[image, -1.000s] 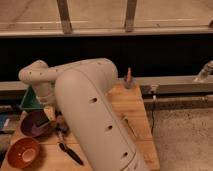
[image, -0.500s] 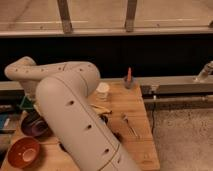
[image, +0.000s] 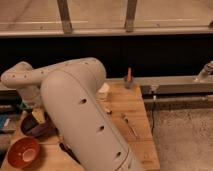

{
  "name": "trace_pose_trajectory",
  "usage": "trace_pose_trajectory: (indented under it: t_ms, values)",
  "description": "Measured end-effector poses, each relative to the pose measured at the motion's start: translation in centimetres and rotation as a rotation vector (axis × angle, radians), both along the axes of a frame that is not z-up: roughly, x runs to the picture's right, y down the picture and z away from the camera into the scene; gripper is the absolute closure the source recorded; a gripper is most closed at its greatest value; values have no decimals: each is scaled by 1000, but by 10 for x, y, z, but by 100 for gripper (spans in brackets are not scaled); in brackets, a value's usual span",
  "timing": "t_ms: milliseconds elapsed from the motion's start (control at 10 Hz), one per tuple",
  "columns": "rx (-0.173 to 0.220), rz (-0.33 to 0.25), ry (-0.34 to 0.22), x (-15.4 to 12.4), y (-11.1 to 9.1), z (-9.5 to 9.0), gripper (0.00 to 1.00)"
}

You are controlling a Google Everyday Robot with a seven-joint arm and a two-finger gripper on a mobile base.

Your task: Wipe purple bowl with eraser

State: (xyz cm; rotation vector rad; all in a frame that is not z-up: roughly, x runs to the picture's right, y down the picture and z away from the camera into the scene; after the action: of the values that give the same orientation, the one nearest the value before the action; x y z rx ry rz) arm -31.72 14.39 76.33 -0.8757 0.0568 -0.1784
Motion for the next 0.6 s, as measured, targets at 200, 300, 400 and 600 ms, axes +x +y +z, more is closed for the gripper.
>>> trace_pose_trajectory:
  t_ms: [200,300,400,600]
  values:
    - [3,41,48,23,1,0,100]
    - [6,64,68,32,-6,6,100]
    - [10,83,79,39,-15,13,100]
    - [16,111,64,44,-35,27,100]
